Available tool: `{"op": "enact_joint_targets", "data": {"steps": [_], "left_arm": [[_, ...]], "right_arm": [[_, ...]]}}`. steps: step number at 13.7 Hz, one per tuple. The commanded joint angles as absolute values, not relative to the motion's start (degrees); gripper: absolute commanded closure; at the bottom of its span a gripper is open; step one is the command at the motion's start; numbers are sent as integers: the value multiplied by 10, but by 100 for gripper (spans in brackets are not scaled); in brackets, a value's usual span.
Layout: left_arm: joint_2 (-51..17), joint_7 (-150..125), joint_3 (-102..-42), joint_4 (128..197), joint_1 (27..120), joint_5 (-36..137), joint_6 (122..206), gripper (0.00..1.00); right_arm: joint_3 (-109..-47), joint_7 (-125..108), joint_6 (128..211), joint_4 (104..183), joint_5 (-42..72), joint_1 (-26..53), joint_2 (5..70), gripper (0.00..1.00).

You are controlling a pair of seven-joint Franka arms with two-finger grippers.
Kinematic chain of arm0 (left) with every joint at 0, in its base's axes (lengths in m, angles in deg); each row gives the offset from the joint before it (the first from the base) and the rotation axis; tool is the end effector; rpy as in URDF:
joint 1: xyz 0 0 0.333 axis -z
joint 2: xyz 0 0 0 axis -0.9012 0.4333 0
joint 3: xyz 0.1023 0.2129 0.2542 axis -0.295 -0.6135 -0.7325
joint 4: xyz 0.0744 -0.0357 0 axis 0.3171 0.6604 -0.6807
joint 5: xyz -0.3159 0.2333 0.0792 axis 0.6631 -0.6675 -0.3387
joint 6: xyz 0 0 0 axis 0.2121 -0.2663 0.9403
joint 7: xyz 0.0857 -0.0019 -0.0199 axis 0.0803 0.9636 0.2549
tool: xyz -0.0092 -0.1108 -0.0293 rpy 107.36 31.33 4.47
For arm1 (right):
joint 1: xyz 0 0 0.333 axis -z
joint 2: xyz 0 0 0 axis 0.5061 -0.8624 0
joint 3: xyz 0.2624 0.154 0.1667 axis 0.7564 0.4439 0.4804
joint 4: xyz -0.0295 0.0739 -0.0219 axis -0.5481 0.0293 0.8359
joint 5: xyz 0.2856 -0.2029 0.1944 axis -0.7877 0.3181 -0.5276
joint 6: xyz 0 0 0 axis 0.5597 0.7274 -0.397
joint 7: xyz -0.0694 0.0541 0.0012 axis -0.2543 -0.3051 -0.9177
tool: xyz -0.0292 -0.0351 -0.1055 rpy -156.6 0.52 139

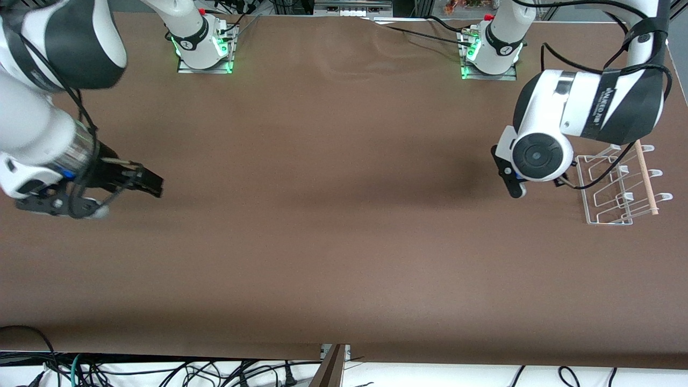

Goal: Transfer cup to left arm and place on rack
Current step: 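Open the right gripper and withdraw while the left gripper carries the cup, then move the cup with the left gripper onto a prong of the rack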

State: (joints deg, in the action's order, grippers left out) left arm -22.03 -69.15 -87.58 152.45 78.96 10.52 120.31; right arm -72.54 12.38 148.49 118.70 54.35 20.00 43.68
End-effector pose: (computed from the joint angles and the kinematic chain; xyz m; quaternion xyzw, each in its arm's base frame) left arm 0.5968 -0.1063 0.4380 -0.7554 0.5131 0.3747 0.1600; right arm 0.6616 0.1152 0.6017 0.9983 -0.0466 0.0311 0.0154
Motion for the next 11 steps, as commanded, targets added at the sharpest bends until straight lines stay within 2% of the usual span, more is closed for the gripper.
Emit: {"op": "enact_joint_targets", "data": {"steps": [1,3,5,7,8,11], "left_arm": [[-193,-666,-876,1527,791,19,1145,86],[-176,-662,-880,1545,786,-45,1130,86],[-171,-648,-880,1566,731,-75,1132,89],[-150,-632,-880,1571,670,-92,1137,100],[-151,-599,-880,1584,663,-94,1137,100],[-189,-541,-876,1671,662,-158,1166,99]], "right_arm": [[-720,110,1487,1246,561,227,498,0],[-720,56,1482,1256,562,245,508,0],[-719,19,1461,1260,564,260,518,0],[-716,-35,1442,1260,564,278,522,0],[-715,-40,1432,1260,564,279,523,0],[-714,-42,1417,1260,561,285,528,0]]}}
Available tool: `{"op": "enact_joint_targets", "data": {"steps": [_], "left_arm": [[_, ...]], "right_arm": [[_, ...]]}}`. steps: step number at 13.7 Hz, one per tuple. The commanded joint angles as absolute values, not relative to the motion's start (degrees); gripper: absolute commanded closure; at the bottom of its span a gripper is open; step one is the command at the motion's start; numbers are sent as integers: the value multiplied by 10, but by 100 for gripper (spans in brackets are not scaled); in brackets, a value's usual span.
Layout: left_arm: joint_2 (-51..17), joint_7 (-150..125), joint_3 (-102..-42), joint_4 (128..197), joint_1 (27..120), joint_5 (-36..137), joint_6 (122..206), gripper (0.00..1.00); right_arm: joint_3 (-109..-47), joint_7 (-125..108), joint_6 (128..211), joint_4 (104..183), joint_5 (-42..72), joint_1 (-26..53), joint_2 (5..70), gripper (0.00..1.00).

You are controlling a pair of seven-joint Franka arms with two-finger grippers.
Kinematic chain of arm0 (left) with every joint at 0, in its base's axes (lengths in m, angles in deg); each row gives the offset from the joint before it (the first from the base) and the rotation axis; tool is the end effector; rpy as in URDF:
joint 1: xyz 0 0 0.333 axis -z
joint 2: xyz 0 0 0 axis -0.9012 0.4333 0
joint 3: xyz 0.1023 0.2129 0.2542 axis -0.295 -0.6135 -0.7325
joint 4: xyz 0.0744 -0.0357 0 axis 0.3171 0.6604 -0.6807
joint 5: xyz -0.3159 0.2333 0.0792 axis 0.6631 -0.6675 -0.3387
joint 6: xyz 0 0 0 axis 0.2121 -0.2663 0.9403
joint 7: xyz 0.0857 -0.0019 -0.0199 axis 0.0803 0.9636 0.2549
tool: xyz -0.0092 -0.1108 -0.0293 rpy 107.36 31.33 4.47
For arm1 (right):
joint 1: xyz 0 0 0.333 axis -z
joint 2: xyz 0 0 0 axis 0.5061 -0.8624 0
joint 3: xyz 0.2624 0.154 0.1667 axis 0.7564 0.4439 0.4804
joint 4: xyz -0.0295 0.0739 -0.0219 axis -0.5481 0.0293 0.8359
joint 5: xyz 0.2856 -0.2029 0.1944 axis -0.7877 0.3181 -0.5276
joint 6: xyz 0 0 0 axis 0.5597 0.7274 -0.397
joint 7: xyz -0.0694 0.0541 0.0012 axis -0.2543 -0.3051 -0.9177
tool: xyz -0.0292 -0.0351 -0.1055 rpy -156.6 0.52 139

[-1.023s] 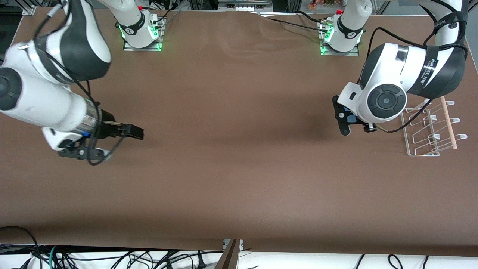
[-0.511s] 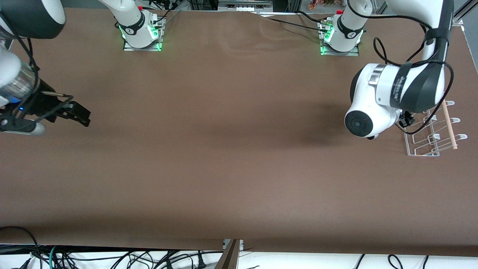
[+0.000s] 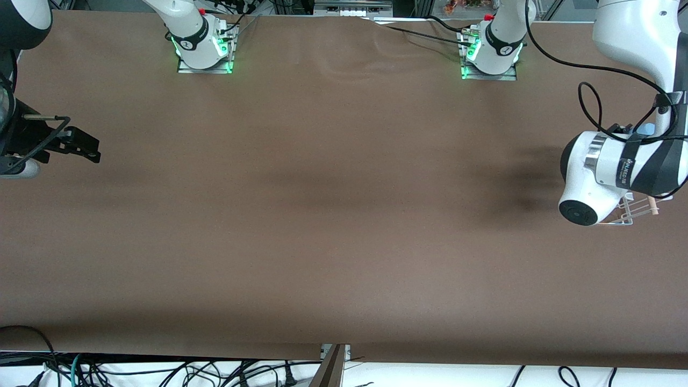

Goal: Transfer cup to left arm and place on rack
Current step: 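Move the cup with the left gripper onto a prong of the rack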

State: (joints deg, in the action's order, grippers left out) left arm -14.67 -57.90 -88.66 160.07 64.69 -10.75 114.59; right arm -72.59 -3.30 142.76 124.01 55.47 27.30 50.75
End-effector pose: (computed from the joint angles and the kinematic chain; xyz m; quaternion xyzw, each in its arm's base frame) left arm 0.5851 0.0955 0.3452 -0.7187 0.3199 0.5552 0.2700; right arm 0.6218 0.0244 0.6279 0.9992 0.0244 -0.0070 0.0319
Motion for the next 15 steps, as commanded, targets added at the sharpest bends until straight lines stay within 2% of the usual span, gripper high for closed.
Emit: {"op": "enact_joint_targets", "data": {"steps": [1,3,5,10,15], "left_arm": [[-217,-531,-876,1722,661,-188,1210,99],[-256,-492,-876,1812,661,-244,1263,98],[-277,-407,-873,1882,670,-262,1268,98],[-275,-309,-873,1940,657,-308,1310,97],[-267,-267,-873,1961,648,-330,1327,95]], "right_arm": [[-715,-41,1404,1254,561,280,523,0],[-715,-40,1399,1253,561,274,521,0],[-715,-40,1399,1253,561,273,521,0],[-715,-41,1397,1253,559,272,521,0],[-715,-41,1398,1253,559,271,521,0]]}}
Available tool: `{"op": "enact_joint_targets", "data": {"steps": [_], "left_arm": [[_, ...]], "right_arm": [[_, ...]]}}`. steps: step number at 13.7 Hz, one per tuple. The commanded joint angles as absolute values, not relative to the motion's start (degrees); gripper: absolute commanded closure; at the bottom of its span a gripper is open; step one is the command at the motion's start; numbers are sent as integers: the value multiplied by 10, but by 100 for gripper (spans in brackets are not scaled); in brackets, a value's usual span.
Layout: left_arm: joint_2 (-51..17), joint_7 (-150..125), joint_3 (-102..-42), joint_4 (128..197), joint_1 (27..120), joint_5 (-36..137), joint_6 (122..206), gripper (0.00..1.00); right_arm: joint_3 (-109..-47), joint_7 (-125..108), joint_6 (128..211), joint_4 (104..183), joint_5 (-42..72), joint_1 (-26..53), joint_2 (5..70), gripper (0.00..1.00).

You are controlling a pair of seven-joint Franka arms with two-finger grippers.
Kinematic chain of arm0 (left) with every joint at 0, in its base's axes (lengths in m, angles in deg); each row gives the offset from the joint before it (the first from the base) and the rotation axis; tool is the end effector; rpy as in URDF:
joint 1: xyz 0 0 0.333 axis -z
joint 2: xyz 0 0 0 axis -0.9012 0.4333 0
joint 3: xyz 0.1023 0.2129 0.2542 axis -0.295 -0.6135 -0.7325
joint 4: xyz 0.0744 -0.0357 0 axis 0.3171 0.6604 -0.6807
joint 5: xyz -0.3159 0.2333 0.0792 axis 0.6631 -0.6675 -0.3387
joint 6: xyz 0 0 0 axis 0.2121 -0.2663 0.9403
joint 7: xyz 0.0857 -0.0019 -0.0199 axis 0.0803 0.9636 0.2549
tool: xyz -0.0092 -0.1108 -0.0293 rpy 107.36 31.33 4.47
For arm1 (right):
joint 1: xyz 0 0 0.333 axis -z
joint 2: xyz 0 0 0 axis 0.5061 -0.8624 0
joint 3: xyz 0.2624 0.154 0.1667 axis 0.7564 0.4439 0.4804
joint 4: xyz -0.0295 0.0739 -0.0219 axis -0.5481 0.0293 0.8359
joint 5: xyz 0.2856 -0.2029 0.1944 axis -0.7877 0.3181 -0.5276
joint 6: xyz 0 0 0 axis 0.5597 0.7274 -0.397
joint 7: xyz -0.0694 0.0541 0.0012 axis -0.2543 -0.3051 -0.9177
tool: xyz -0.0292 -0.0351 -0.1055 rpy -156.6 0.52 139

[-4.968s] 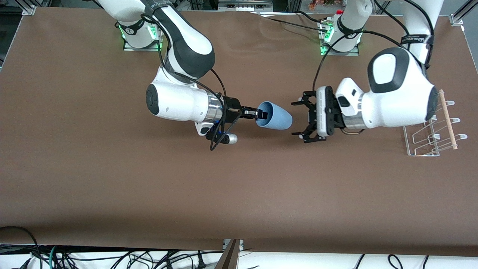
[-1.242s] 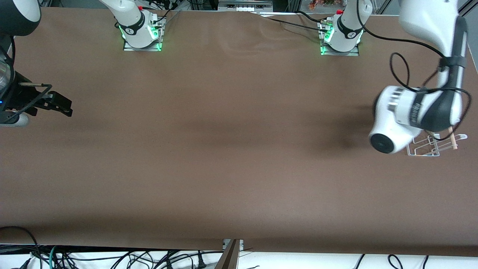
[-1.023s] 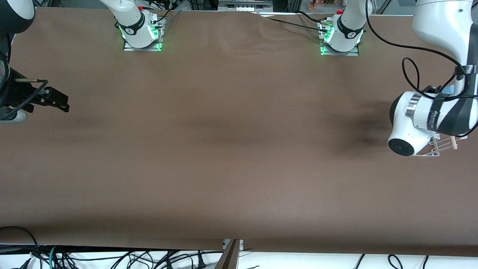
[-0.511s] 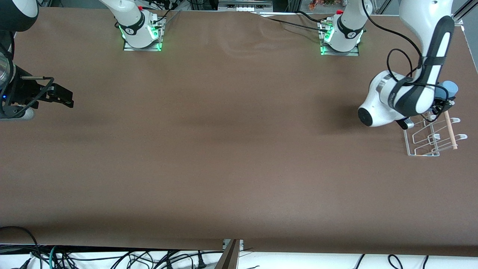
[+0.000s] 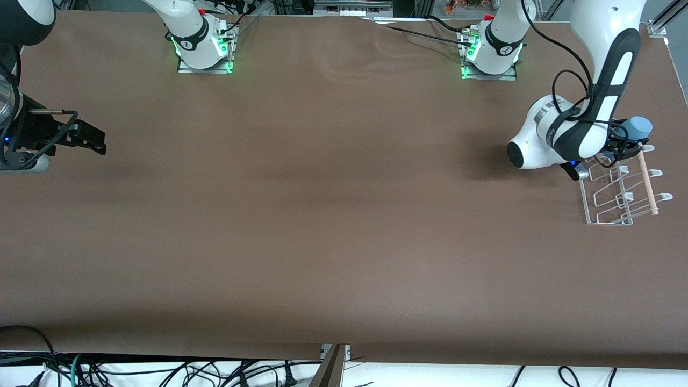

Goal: Transfer cup to left arm and place on rack
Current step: 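Move the cup with the left gripper onto a prong of the rack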

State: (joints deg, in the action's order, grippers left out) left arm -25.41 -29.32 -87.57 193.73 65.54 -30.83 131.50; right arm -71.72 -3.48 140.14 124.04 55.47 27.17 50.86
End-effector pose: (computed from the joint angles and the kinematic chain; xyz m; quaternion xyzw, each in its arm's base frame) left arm 0.4705 0.0882 0.2615 -0.6485 0.3455 0.4603 0.4982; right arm 0.6154 0.0336 0.6250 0.9985 0.0339 -0.0289 0.0312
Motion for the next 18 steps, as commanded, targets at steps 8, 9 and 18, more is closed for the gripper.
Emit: {"op": "enact_joint_targets", "data": {"steps": [8,9,18], "left_arm": [[-243,-261,-873,1977,647,-352,1334,88],[-238,-261,-873,1976,648,-355,1338,88],[-201,-267,-874,1975,644,-388,1379,78]], "right_arm": [[-715,-40,1398,1253,559,268,521,0],[-715,-40,1397,1253,559,268,521,0],[-716,-40,1401,1252,556,268,521,0]]}}
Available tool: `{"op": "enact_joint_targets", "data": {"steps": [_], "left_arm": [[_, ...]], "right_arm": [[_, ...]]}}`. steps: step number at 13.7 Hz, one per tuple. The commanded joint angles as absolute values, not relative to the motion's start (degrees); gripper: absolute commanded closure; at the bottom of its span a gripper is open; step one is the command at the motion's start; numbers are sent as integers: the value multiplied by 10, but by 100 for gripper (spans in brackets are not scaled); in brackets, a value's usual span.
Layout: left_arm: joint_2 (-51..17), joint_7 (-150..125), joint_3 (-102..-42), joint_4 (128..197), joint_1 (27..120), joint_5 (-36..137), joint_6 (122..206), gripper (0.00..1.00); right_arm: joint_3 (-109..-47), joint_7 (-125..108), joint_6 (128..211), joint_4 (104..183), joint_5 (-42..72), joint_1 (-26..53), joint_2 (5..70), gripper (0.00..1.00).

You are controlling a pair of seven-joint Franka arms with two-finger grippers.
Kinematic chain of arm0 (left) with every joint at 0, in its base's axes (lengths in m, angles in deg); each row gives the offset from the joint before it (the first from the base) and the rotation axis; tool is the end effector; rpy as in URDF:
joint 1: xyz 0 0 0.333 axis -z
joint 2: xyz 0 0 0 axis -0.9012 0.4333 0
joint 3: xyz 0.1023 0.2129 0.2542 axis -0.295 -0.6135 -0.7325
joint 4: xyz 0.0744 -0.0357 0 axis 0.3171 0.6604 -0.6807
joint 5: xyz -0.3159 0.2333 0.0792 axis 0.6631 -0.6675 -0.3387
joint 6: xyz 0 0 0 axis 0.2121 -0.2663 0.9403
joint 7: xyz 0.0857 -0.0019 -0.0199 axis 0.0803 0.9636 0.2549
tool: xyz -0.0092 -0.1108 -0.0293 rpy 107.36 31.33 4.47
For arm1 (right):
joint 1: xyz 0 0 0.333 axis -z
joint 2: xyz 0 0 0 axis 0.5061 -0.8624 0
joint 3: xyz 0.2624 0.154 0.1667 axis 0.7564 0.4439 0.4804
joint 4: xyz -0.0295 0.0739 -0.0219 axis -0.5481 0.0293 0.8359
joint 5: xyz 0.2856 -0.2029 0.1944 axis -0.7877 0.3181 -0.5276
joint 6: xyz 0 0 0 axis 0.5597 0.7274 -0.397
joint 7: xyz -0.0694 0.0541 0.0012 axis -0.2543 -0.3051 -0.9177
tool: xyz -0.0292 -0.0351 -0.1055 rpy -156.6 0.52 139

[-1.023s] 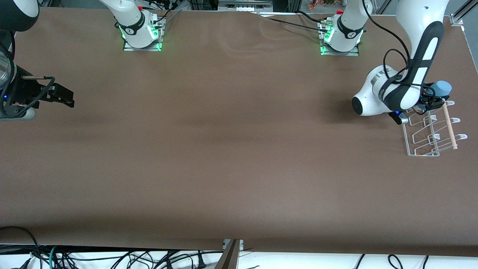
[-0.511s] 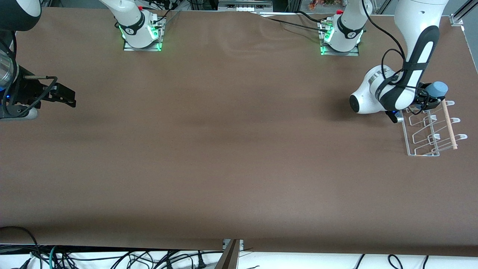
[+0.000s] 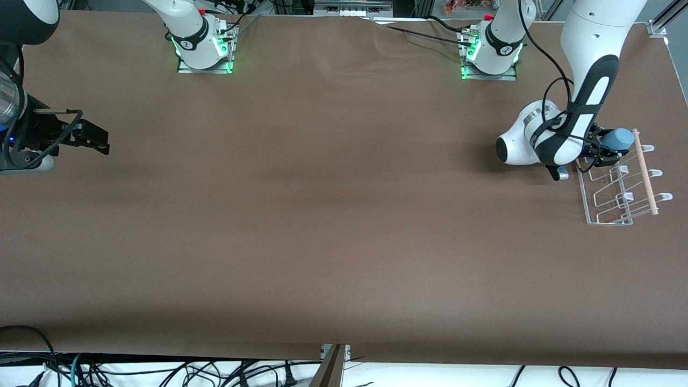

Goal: Transfer cup to left arm and place on rack
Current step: 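Move the cup with the left gripper onto a prong of the rack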

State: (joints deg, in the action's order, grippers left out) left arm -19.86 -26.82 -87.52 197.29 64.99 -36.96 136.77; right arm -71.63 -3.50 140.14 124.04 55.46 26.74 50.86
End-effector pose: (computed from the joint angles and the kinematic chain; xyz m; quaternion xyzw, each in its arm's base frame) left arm 0.4524 0.0885 0.1974 -0.6087 0.4122 0.4547 0.5029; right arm 0.6150 0.0391 0.6250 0.9984 0.0386 -0.0288 0.0311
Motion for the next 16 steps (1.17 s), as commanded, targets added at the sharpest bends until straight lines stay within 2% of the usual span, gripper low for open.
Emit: {"op": "enact_joint_targets", "data": {"steps": [1,2,3,4,5,6,11,14,16], "left_arm": [[-201,-267,-874,1975,644,-388,1380,78],[-200,-267,-874,1975,644,-388,1381,78],[-200,-267,-874,1976,644,-388,1381,69],[-198,-267,-874,1976,644,-388,1383,53],[-199,-267,-874,1976,644,-388,1383,44],[-197,-267,-874,1976,644,-388,1383,0],[-214,-267,-873,1974,642,-387,1384,0],[-243,-274,-873,1941,635,-346,1385,0],[-254,-275,-872,1885,644,-228,1382,0]], "right_arm": [[-716,-40,1400,1252,556,268,521,0],[-715,-40,1399,1252,556,268,521,0],[-715,-40,1400,1252,556,268,521,0],[-715,-40,1400,1252,556,268,521,0],[-715,-40,1400,1252,556,268,521,0],[-715,-40,1400,1252,556,268,521,0],[-716,-40,1400,1252,556,268,521,0],[-716,-40,1400,1252,556,268,521,0],[-716,-40,1400,1252,555,268,521,0]]}}
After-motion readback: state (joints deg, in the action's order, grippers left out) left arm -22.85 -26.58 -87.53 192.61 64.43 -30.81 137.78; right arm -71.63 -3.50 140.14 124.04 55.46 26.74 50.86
